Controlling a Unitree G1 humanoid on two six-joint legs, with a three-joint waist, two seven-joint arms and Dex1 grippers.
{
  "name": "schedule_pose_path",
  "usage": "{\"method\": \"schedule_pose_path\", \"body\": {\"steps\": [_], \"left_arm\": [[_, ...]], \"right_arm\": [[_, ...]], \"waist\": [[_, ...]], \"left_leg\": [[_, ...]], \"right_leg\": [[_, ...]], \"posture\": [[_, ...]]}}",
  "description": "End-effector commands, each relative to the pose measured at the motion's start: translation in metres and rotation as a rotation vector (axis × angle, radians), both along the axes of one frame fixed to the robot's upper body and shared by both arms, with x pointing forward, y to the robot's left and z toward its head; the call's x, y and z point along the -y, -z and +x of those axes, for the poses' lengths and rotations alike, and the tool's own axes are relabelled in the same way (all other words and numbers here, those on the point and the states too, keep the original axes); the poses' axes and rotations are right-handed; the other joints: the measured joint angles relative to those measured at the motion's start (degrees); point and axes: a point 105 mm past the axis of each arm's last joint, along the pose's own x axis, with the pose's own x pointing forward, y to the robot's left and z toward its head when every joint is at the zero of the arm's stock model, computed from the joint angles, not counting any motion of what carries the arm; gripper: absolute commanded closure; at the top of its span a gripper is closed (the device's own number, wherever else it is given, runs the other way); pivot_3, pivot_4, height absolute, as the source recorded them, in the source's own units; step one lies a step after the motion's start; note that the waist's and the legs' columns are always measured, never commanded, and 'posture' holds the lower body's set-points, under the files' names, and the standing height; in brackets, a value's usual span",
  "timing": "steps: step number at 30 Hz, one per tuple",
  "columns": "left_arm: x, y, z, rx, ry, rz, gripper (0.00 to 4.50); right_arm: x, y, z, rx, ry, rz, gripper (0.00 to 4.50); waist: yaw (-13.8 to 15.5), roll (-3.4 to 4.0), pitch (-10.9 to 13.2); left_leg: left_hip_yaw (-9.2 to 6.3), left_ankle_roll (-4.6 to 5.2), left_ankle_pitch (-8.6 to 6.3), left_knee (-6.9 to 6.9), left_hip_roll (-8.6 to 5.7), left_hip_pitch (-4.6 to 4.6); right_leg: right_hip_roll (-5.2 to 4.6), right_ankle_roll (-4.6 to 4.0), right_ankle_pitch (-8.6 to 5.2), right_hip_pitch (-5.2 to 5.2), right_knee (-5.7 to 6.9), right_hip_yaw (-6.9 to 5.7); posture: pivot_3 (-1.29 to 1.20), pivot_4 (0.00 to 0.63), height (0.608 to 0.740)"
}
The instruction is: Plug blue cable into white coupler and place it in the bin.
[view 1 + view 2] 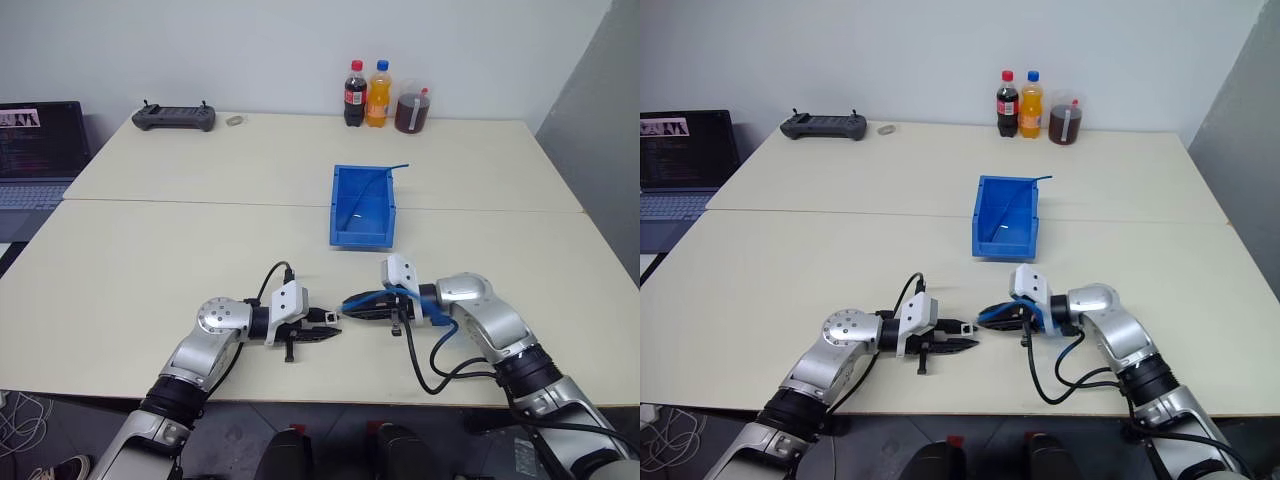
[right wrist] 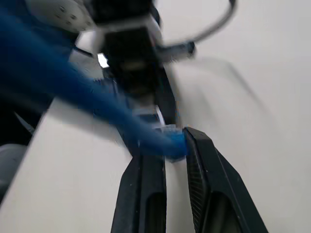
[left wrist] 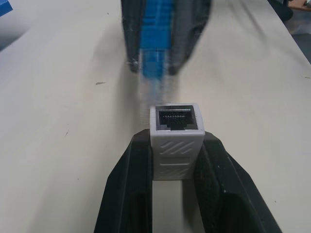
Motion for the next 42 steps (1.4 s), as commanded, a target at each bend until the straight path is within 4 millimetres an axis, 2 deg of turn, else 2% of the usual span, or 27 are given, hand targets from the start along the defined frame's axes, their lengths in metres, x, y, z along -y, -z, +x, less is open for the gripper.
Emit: {"method": "schedule_pose_path", "body": {"steps": [1,8,12,18,28,33,42], "left_arm": [[-0.001,-0.006,0.001,0.028,0.007,-0.002,3.72],[-0.002,-0.006,0.001,0.027,0.008,0.002,3.72],[-0.004,-0.006,0.002,0.027,0.002,0.004,3.72],[-0.004,-0.006,0.002,0.029,-0.002,0.005,3.72],[-0.004,-0.005,0.004,0.032,-0.002,0.005,3.72],[-0.005,-0.004,0.003,0.030,-0.003,0.008,3.72],[-0.006,-0.004,0.003,0.032,-0.011,0.008,3.72]], "right_arm": [[-0.005,-0.004,0.000,0.008,-0.003,0.013,4.23],[-0.012,-0.022,0.003,0.007,-0.008,0.062,4.23],[-0.008,-0.043,0.008,0.022,-0.009,0.086,4.23],[-0.012,-0.063,0.002,0.047,-0.064,0.084,4.23],[-0.021,-0.050,-0.007,0.082,-0.145,-0.021,4.23],[-0.028,-0.045,-0.005,0.095,-0.154,-0.047,4.23],[-0.029,-0.037,-0.003,0.108,-0.171,-0.086,4.23]], "waist": [[-0.1,0.05,0.0],[-0.2,0.05,0.0],[-0.2,0.06,0.0],[-0.2,0.06,0.0],[-0.2,0.06,0.0],[-0.2,0.06,0.0],[-0.2,0.05,0.0]], "left_leg": [[0.01,0.00,0.00,-0.01,0.00,-0.01],[0.01,0.00,0.00,0.00,0.02,0.00],[0.01,0.00,0.00,0.00,0.01,-0.01],[-0.02,0.00,0.00,0.00,0.02,-0.01],[0.00,0.00,0.00,0.00,0.01,-0.01],[-0.01,0.00,0.00,0.00,0.02,0.00],[-0.01,0.00,0.00,0.01,0.02,0.00]], "right_leg": [[0.00,0.00,0.00,-0.02,0.01,0.01],[0.03,0.00,0.00,-0.02,0.02,0.02],[0.03,0.00,0.00,-0.02,0.02,0.02],[0.02,0.00,0.00,-0.02,0.02,0.00],[0.03,0.00,0.00,-0.02,0.01,0.00],[0.03,0.00,0.00,-0.02,0.02,-0.01],[0.02,0.00,0.00,-0.02,0.02,-0.01]], "posture": [[0.00,0.150,0.740],[0.00,0.150,0.740],[0.00,0.150,0.740],[0.00,0.150,0.740],[0.00,0.150,0.740],[0.00,0.150,0.740],[0.00,0.150,0.740]]}}
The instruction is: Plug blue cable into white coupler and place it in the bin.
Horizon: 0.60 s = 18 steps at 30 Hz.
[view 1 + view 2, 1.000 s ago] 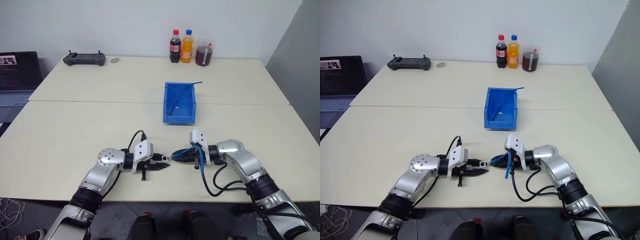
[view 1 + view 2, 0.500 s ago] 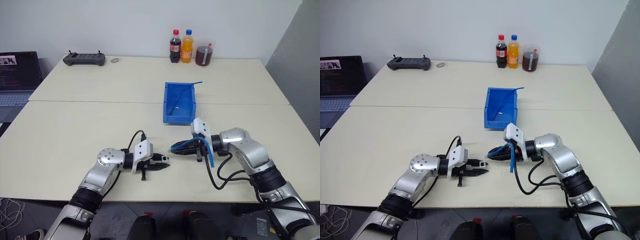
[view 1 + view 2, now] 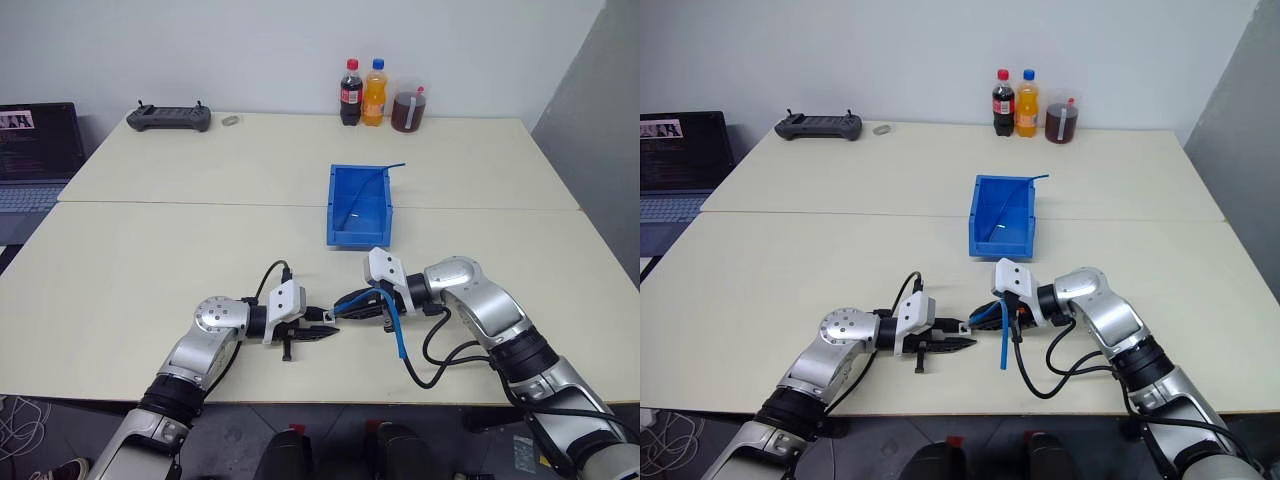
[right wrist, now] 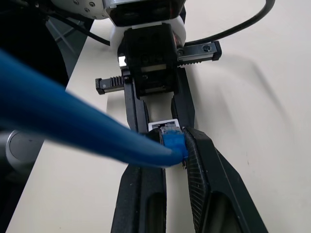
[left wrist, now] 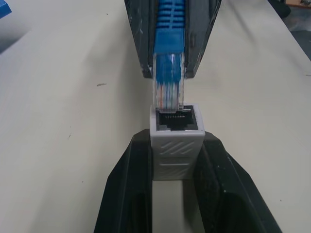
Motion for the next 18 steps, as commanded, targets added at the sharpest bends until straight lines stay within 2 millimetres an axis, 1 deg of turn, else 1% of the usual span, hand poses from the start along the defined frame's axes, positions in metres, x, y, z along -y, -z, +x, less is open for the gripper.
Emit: {"method": "schedule_pose_path", "body": {"steps": [1,7,12,18], "left_arm": [[-0.0020,-0.0031,0.0000,0.020,-0.004,0.002,3.72],[-0.0037,-0.0021,-0.0006,0.019,-0.010,0.004,3.72],[-0.0036,-0.0029,0.0004,0.021,-0.015,0.002,3.72],[-0.0049,-0.0028,-0.0015,0.022,-0.017,0.005,3.72]], "right_arm": [[-0.0018,-0.0040,-0.0005,0.043,-0.034,-0.018,4.23],[0.0010,-0.0010,-0.0030,0.042,-0.058,-0.046,4.23],[-0.0030,-0.0008,-0.0062,0.034,-0.078,-0.045,4.23],[-0.0084,0.0029,-0.0005,0.043,-0.054,-0.047,4.23]], "waist": [[0.0,0.00,0.0],[0.0,0.00,0.0],[0.0,0.00,0.0],[-0.1,0.01,0.0]], "left_leg": [[0.00,0.00,0.00,0.00,0.00,0.00],[0.00,0.00,0.00,0.00,0.00,0.00],[0.00,0.00,0.00,0.00,0.00,0.01],[0.01,0.00,0.00,0.00,0.01,0.02]], "right_leg": [[0.00,0.00,0.00,0.00,0.00,0.00],[0.00,0.00,0.00,0.00,0.00,0.00],[0.00,0.00,0.00,0.00,0.01,0.00],[0.00,0.00,0.00,0.00,0.01,0.01]], "posture": [[0.00,0.150,0.740],[0.00,0.150,0.740],[0.00,0.150,0.740],[0.00,0.150,0.740]]}}
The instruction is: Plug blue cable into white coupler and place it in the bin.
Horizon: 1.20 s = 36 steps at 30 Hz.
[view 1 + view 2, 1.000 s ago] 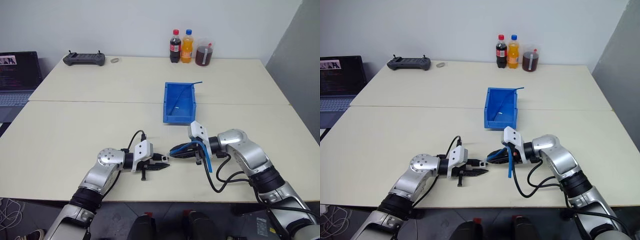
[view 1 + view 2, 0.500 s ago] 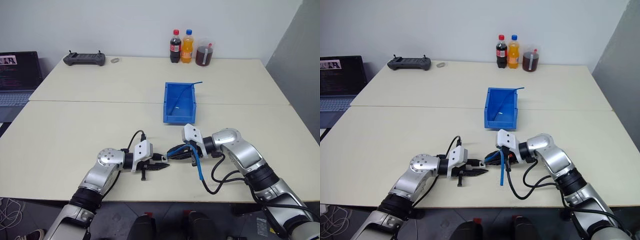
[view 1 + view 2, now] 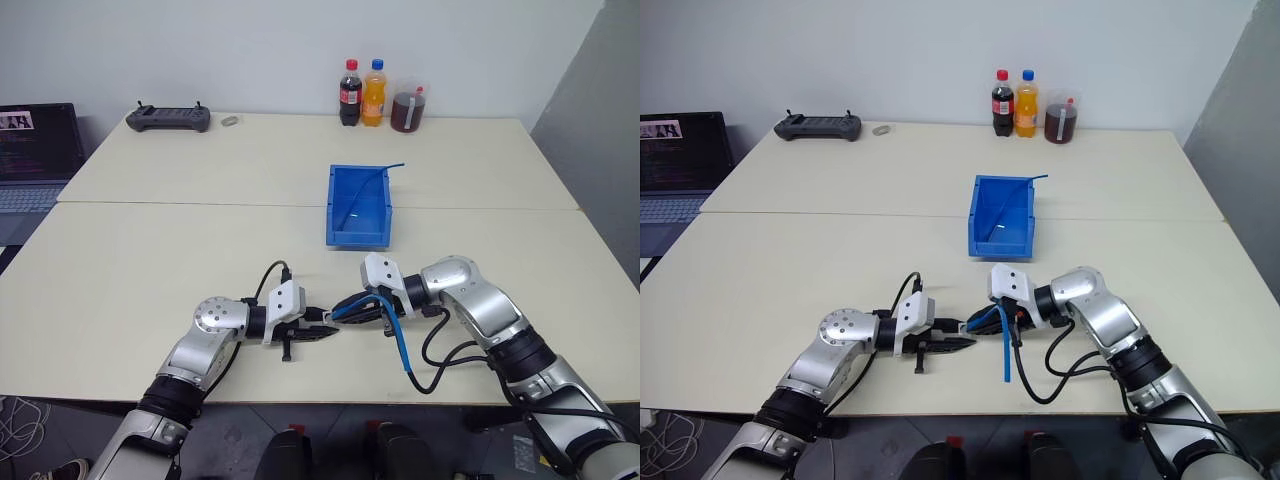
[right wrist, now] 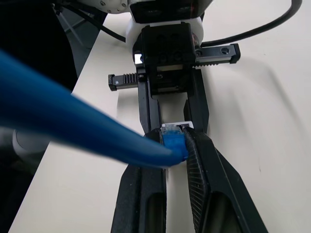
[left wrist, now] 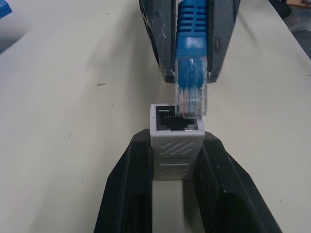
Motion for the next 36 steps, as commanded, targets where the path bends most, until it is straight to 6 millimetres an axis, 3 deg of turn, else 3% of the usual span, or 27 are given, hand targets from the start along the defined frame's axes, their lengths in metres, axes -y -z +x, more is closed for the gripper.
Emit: {"method": "schedule_pose_path", "body": {"steps": [1,28,36], "left_arm": [[-0.004,-0.003,-0.001,0.022,-0.011,0.006,3.72],[-0.005,-0.002,-0.003,0.022,-0.015,0.011,3.72],[-0.005,-0.001,-0.002,0.023,-0.021,0.011,3.72]], "right_arm": [[-0.002,0.002,0.005,0.022,0.010,-0.026,4.23],[0.004,0.000,0.014,0.047,0.001,-0.075,4.23],[-0.009,-0.009,0.012,0.038,-0.017,-0.036,4.23]], "waist": [[0.0,0.00,0.0],[-0.1,0.01,0.0],[-0.1,0.01,0.0]], "left_leg": [[0.00,0.00,0.00,0.00,0.00,0.00],[0.00,0.00,0.00,0.00,0.02,0.02],[-0.01,0.00,0.00,0.00,0.02,0.02]], "right_leg": [[0.00,0.00,0.00,0.00,0.00,0.00],[0.00,-0.01,0.01,0.00,0.04,-0.01],[0.00,-0.01,0.01,0.00,0.05,-0.01]], "posture": [[0.00,0.150,0.740],[0.00,0.150,0.740],[0.00,0.150,0.740]]}}
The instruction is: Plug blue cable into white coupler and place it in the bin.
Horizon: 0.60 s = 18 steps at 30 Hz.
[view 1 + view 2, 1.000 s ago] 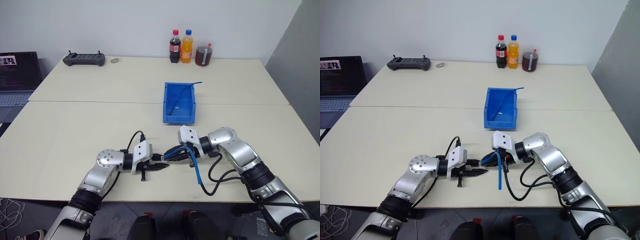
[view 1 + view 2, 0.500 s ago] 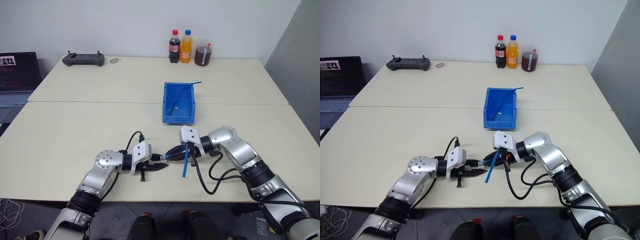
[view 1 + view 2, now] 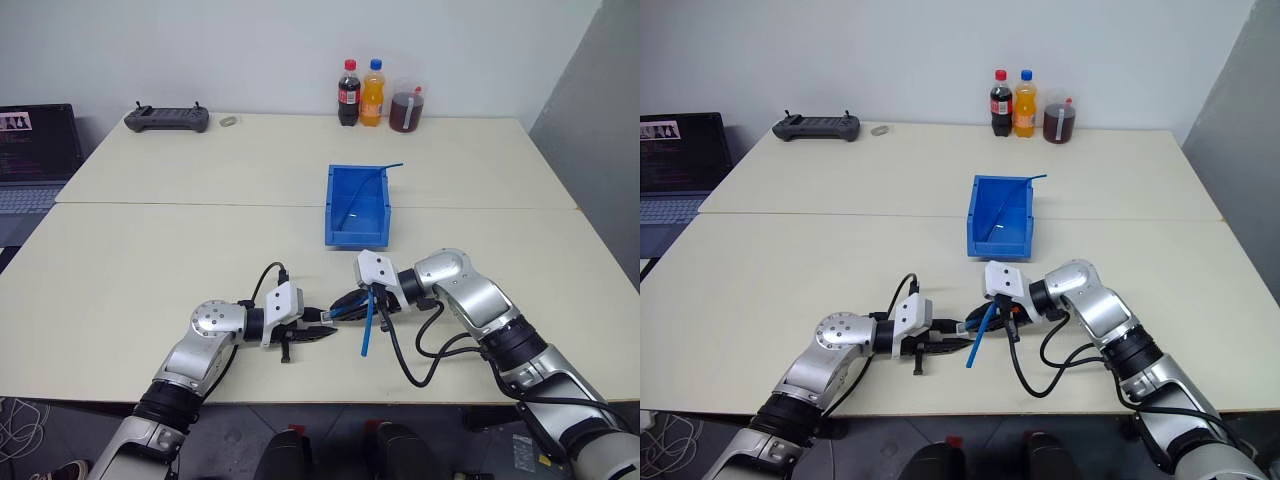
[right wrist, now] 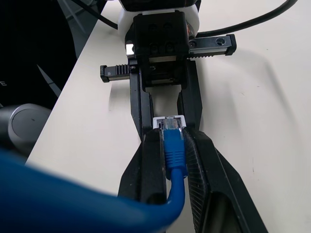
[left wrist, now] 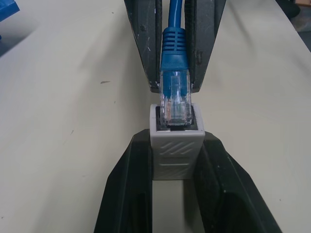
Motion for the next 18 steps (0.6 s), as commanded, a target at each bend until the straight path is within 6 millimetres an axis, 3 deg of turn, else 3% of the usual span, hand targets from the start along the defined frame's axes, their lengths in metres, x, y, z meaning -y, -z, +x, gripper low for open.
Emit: {"method": "schedule_pose_path", "body": {"steps": [1,18], "left_arm": [[-0.002,-0.002,0.000,0.020,0.001,0.012,3.72],[-0.002,-0.001,0.000,0.021,-0.003,0.011,3.72]], "right_arm": [[-0.009,-0.010,0.004,0.023,0.003,0.016,4.23],[-0.025,-0.011,0.003,0.002,0.024,0.075,4.23]], "waist": [[0.0,0.00,0.0],[0.1,0.01,0.0]], "left_leg": [[0.00,0.00,0.00,0.00,0.00,0.00],[0.01,-0.01,0.00,0.05,-0.02,0.02]], "right_leg": [[0.00,0.00,0.00,0.00,0.01,0.00],[0.00,-0.02,0.00,-0.04,0.18,0.01]], "posture": [[0.00,0.150,0.740],[0.00,0.150,0.740]]}}
